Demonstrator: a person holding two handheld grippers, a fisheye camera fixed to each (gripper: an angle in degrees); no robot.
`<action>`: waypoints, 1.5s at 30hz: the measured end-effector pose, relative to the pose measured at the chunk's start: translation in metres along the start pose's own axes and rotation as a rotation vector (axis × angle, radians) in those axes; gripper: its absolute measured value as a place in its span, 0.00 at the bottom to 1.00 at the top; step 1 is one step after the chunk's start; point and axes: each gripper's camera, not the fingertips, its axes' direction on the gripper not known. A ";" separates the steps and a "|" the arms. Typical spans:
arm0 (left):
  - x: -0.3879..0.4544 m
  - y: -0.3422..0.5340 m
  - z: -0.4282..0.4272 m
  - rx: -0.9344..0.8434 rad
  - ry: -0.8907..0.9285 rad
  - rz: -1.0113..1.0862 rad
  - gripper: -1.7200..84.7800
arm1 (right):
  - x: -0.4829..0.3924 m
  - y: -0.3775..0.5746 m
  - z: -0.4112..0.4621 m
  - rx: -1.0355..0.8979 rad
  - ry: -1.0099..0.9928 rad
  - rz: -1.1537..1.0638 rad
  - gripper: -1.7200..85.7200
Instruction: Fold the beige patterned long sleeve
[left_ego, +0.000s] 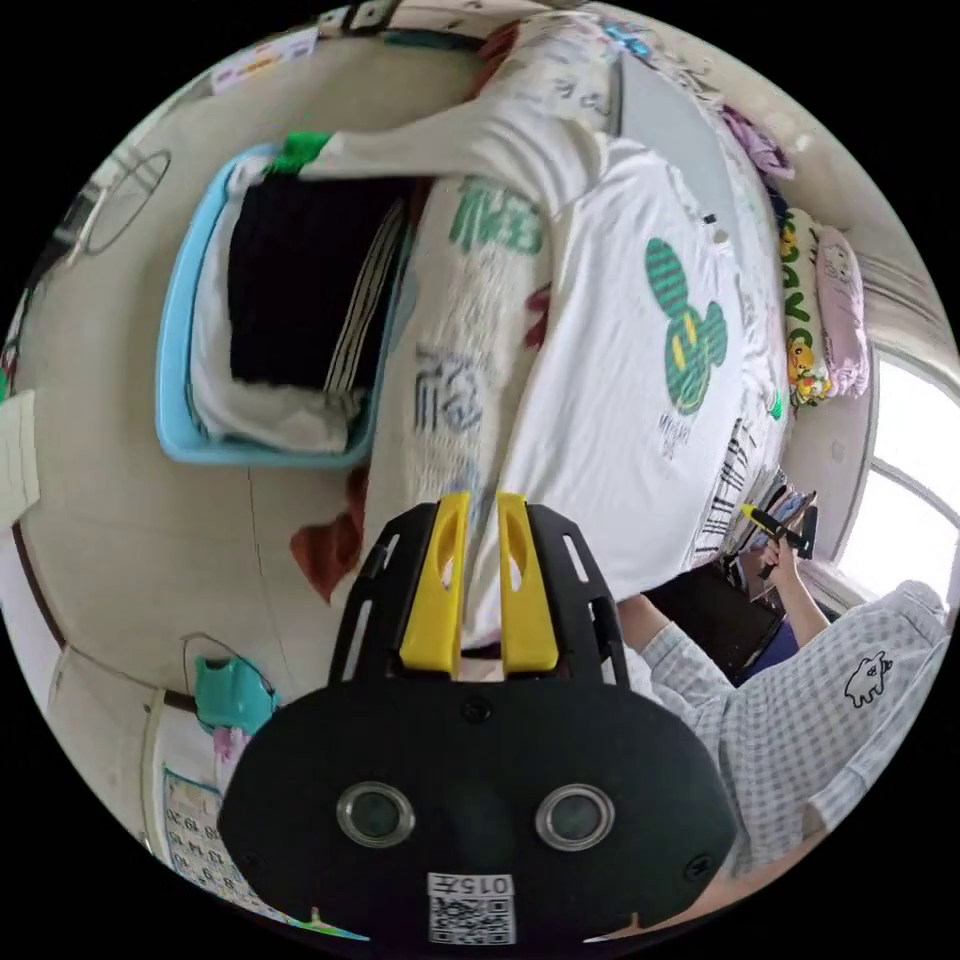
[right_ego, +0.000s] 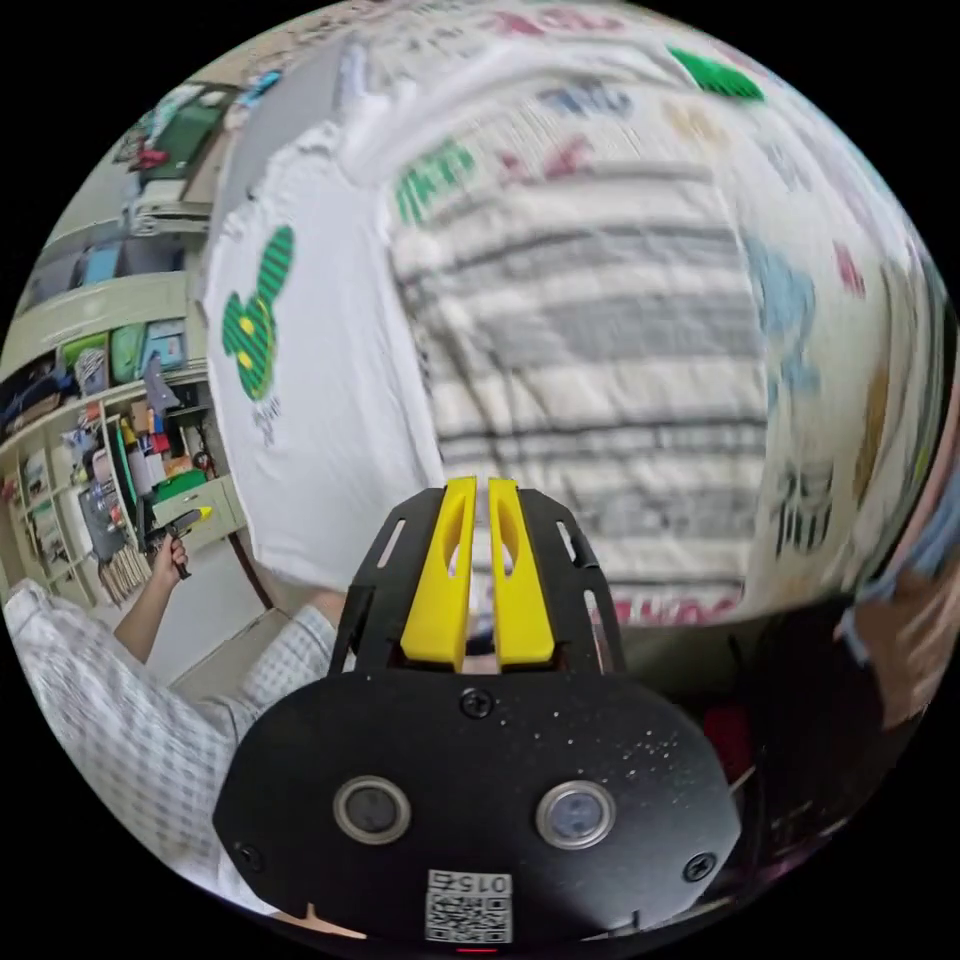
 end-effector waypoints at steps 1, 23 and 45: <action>0.018 -0.028 -0.012 0.054 -0.010 0.070 0.08 | -0.007 -0.019 -0.001 0.029 -0.001 -0.035 0.06; 0.202 -0.296 0.014 0.309 -0.181 0.428 0.04 | -0.245 -0.396 0.230 0.186 0.507 -0.587 0.06; 0.087 -0.133 0.031 0.177 0.005 0.208 0.10 | -0.127 -0.195 0.103 0.187 -0.023 -0.259 0.10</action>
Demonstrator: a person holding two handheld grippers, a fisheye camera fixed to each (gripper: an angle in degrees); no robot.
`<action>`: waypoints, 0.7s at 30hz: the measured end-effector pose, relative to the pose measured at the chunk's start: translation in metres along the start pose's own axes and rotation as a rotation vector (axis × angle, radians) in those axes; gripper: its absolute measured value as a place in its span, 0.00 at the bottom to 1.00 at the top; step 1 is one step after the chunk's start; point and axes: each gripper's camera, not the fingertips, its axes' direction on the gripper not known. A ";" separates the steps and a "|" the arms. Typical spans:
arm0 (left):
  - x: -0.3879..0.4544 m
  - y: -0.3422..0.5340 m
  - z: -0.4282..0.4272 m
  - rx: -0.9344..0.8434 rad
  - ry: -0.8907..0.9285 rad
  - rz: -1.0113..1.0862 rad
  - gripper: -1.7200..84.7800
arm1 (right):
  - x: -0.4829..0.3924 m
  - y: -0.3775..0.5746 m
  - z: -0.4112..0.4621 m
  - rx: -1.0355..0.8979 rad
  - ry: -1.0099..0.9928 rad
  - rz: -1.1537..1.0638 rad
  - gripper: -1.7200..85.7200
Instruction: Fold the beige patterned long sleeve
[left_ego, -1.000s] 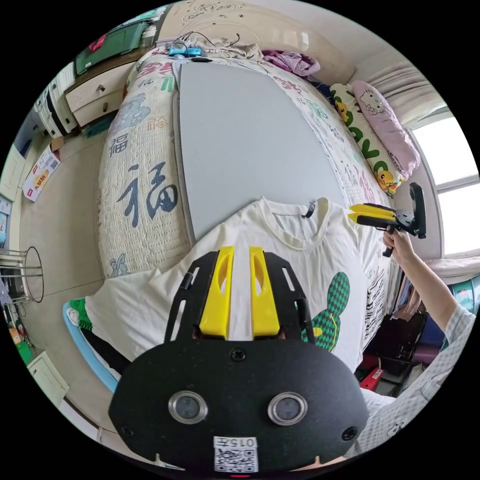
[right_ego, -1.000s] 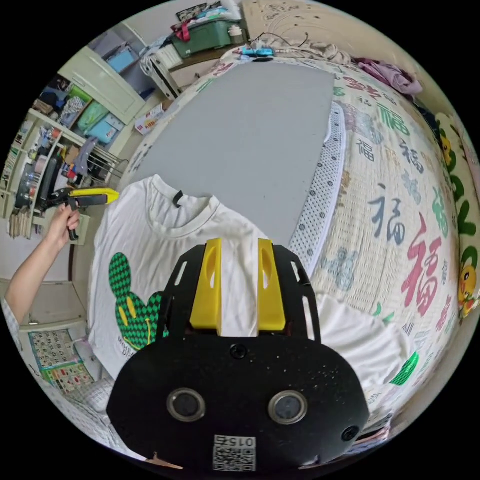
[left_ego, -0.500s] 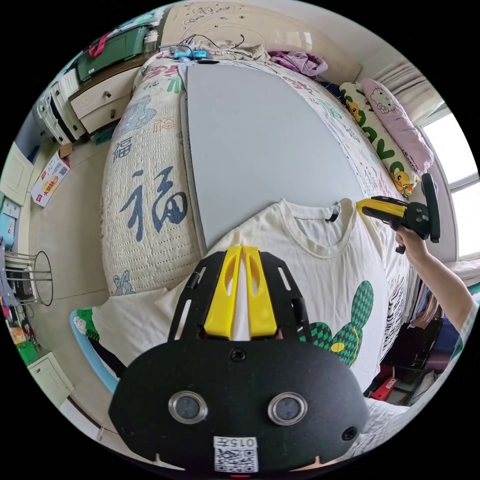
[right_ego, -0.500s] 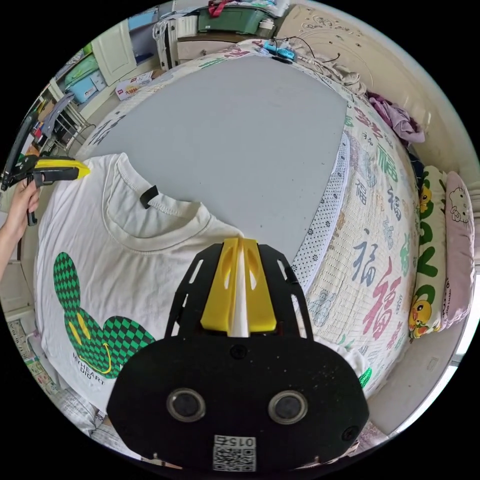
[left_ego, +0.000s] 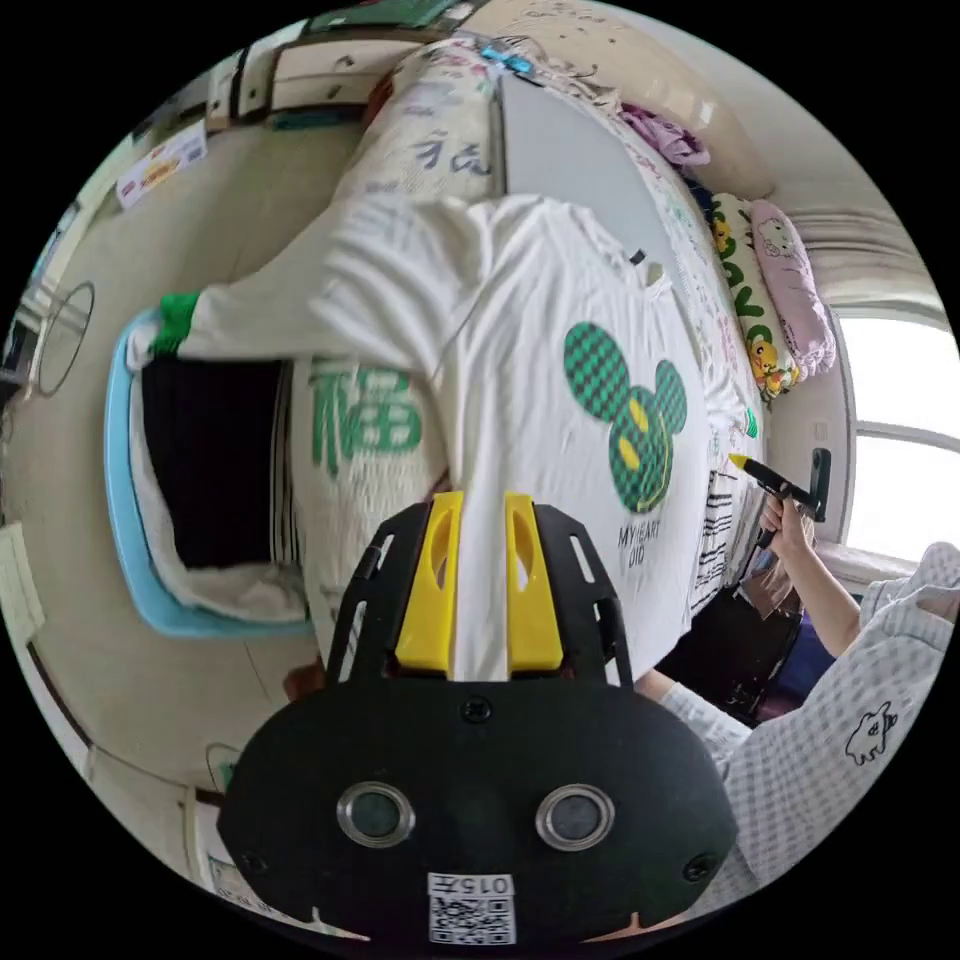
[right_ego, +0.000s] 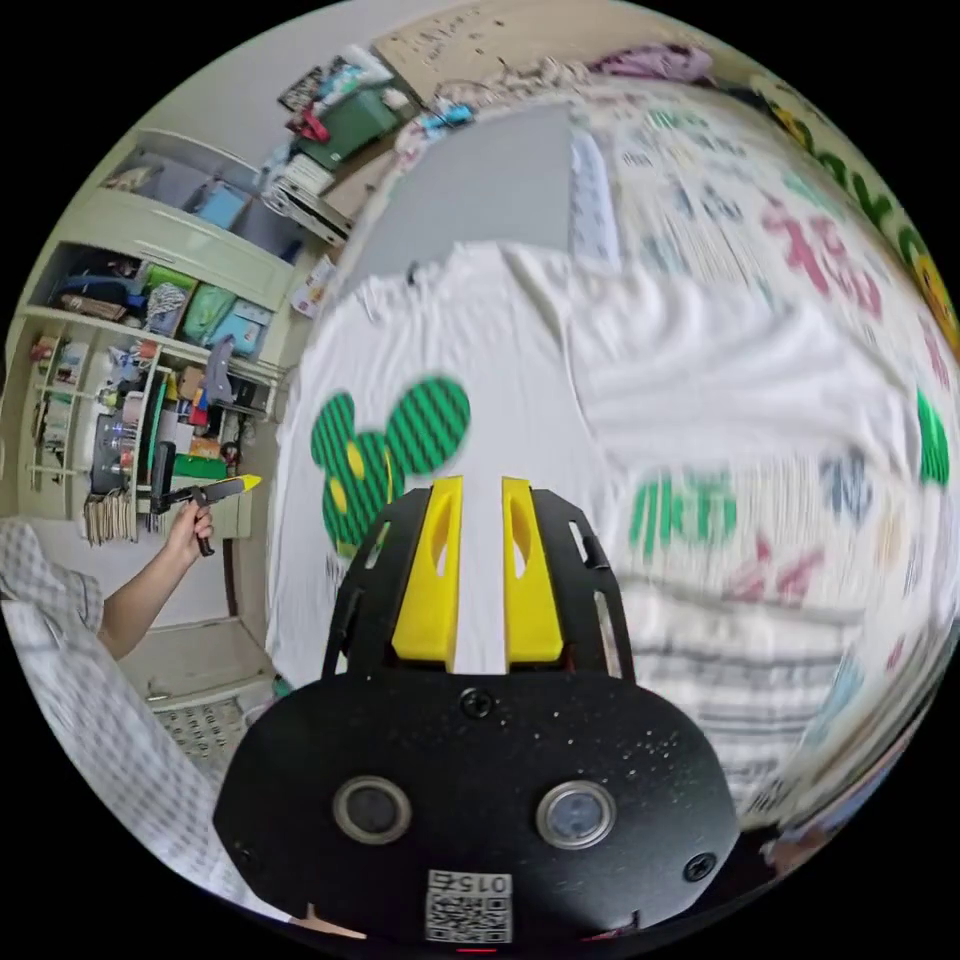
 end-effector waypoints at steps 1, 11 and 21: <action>-0.013 0.034 0.005 -0.052 0.004 -0.073 0.10 | 0.010 0.040 -0.004 -0.073 0.013 0.066 0.11; -0.042 0.176 0.075 -0.252 0.155 -0.352 0.11 | 0.034 0.213 -0.054 -0.387 0.046 0.501 0.14; -0.024 0.164 0.115 -0.191 0.127 -0.261 0.02 | -0.052 0.149 -0.110 -0.436 0.168 0.404 0.10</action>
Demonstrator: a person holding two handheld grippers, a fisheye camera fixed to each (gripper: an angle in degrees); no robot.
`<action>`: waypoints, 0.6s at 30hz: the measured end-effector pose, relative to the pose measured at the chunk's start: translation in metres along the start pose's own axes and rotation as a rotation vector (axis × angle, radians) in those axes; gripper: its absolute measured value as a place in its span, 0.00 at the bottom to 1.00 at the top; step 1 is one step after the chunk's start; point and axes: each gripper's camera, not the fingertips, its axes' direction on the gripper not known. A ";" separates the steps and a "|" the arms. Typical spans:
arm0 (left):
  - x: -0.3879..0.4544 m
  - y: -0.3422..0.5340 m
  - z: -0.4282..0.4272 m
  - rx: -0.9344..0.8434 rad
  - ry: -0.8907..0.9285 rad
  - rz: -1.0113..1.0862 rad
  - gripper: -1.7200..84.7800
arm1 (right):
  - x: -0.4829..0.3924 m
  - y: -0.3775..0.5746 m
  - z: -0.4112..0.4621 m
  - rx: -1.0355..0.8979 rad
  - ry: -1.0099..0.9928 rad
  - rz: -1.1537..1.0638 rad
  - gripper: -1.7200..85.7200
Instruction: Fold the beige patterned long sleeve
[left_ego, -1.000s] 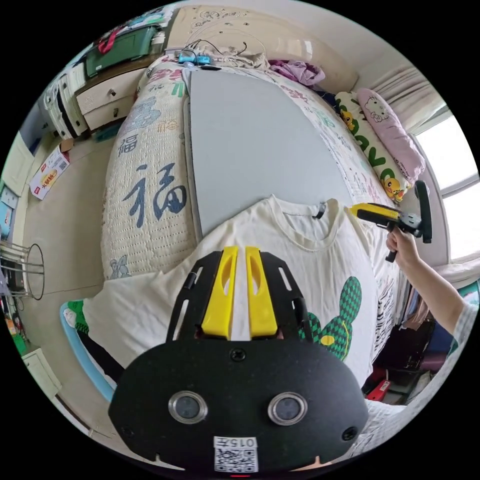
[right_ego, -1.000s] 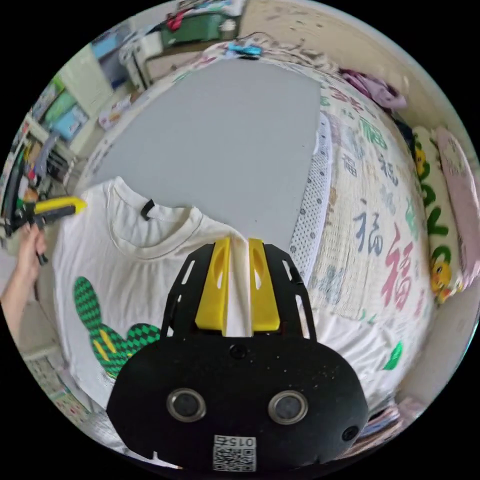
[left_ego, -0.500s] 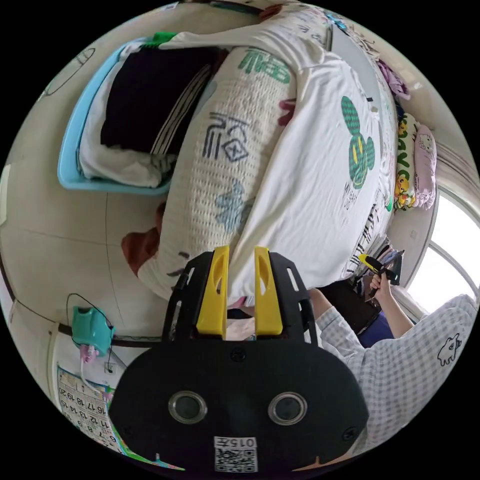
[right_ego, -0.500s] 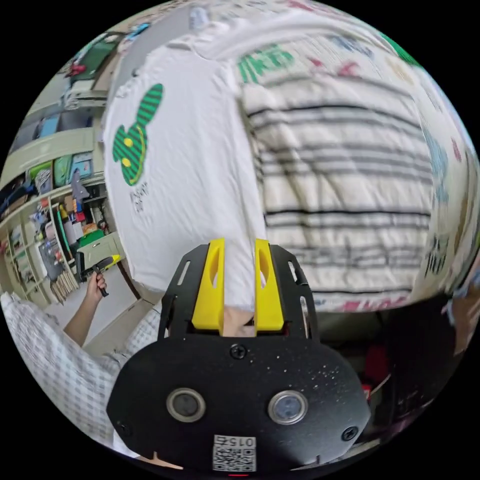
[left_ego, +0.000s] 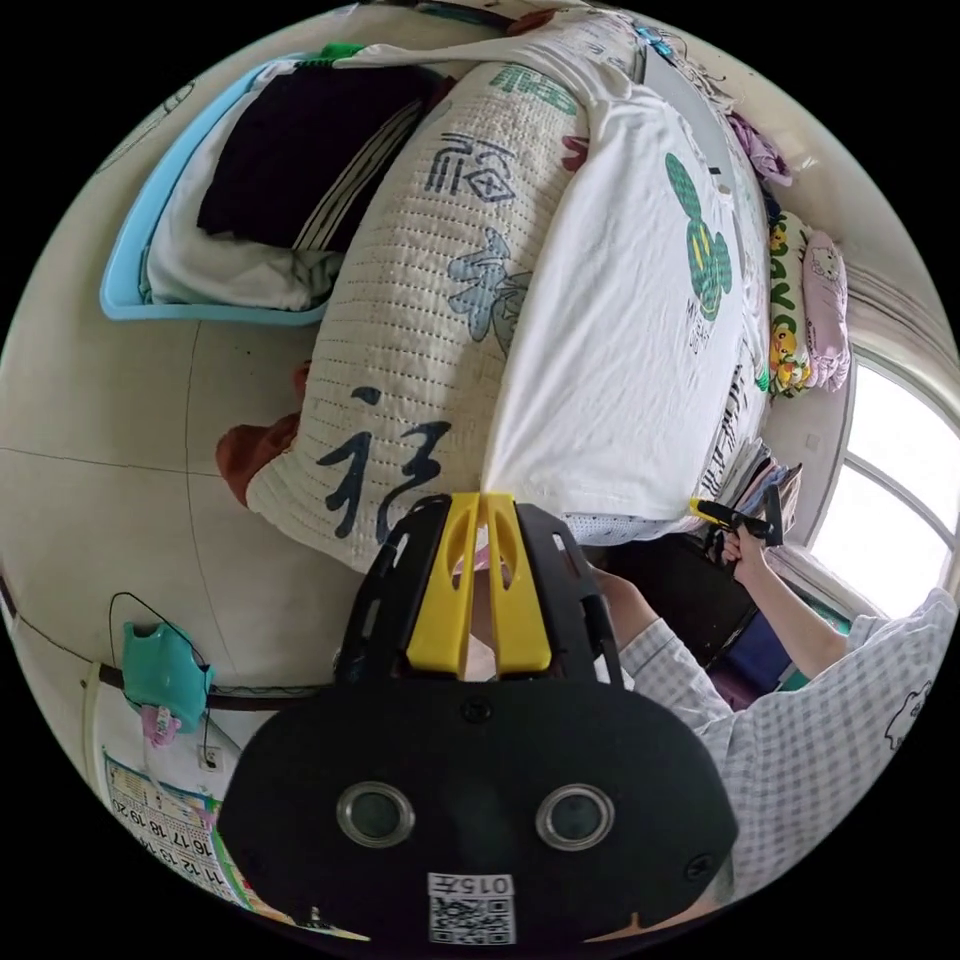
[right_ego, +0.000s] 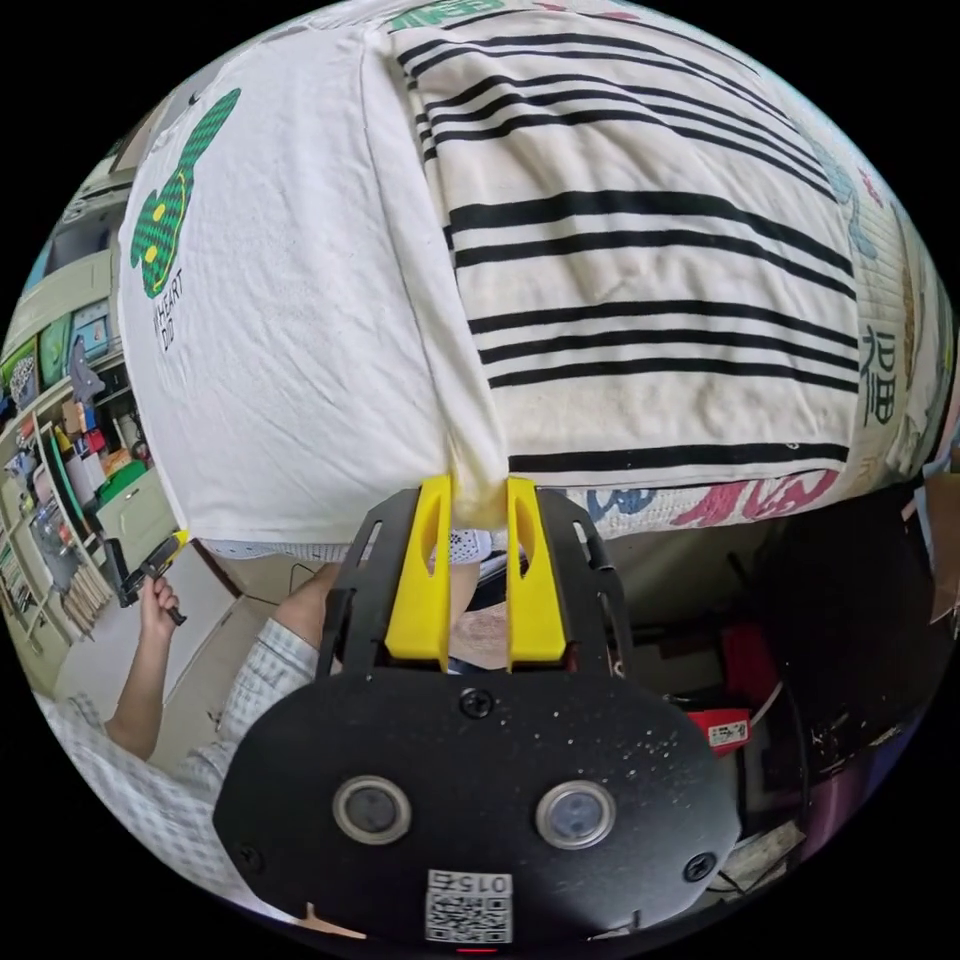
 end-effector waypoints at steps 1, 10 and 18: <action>0.005 -0.003 0.003 0.004 -0.011 0.012 0.02 | -0.008 0.005 -0.017 0.009 0.037 0.000 0.06; 0.028 -0.035 0.052 -0.001 -0.118 -0.002 0.02 | -0.057 0.042 -0.134 0.009 0.071 -0.041 0.03; 0.064 -0.078 0.111 -0.072 -0.265 -0.071 0.06 | -0.080 0.056 -0.257 0.013 -0.045 -0.076 0.07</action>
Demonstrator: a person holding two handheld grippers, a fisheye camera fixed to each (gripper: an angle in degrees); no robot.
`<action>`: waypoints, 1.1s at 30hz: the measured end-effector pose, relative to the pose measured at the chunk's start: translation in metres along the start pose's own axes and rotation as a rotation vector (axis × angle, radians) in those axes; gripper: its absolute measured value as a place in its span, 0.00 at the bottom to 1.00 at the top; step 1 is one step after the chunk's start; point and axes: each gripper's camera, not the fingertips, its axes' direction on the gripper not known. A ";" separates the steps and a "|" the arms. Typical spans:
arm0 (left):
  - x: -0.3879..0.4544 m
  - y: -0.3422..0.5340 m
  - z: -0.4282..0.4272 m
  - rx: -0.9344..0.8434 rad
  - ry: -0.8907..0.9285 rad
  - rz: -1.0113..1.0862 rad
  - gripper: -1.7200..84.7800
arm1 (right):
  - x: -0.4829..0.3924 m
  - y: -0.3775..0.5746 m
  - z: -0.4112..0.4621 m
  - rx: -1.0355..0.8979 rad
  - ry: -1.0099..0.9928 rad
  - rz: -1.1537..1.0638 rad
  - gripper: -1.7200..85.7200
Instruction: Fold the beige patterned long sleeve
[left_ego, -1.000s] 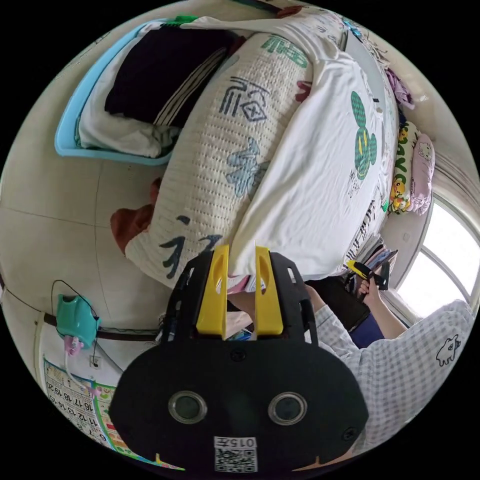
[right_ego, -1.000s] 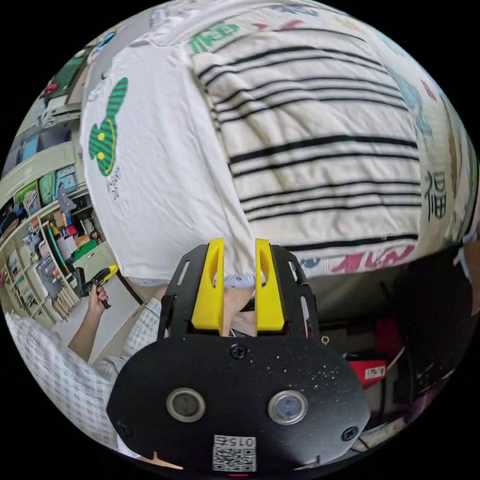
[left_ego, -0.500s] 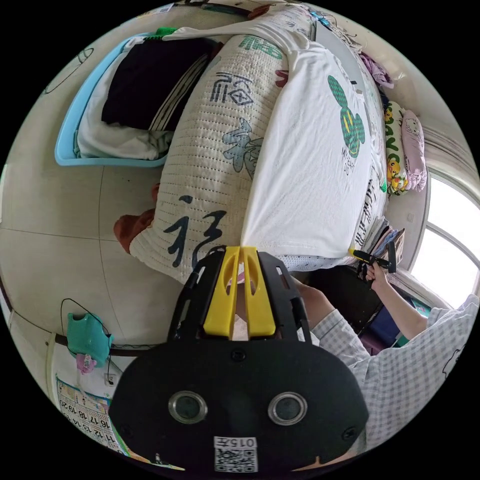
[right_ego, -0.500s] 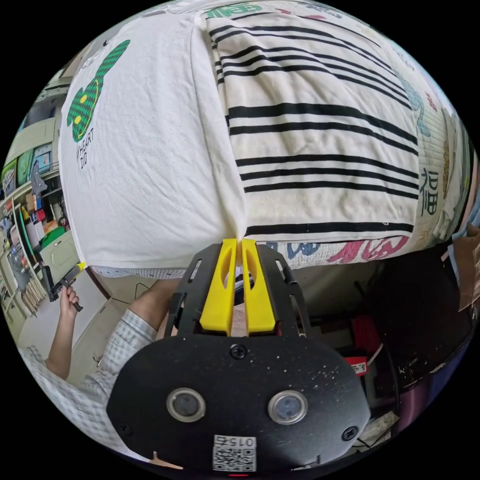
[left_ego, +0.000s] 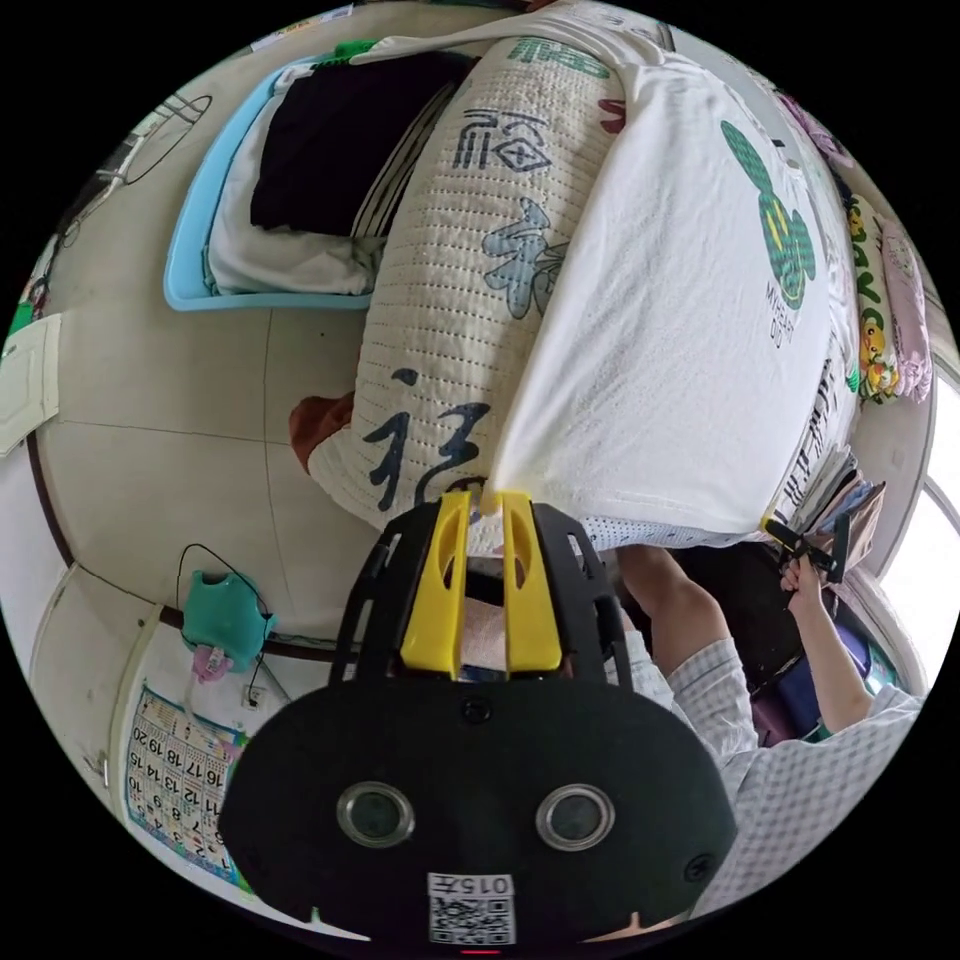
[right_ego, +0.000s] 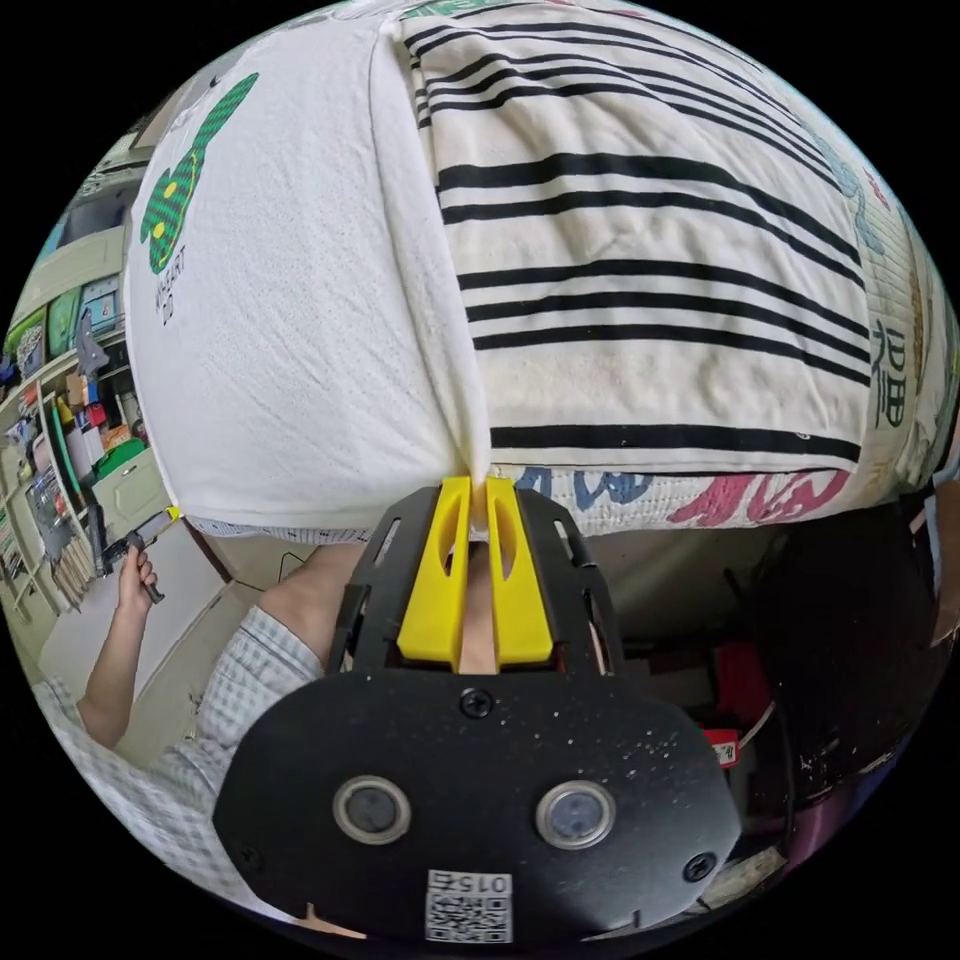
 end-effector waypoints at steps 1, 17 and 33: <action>0.005 -0.005 0.004 -0.026 -0.025 -0.015 0.07 | 0.001 0.002 -0.010 0.001 -0.025 -0.002 0.07; 0.368 -0.187 0.019 0.161 -0.140 0.439 0.10 | 0.159 -0.012 -0.458 0.423 -0.404 0.072 0.08; 0.928 -0.417 0.195 0.003 0.059 1.064 0.14 | 0.236 -0.259 -0.710 0.794 -0.741 0.205 0.14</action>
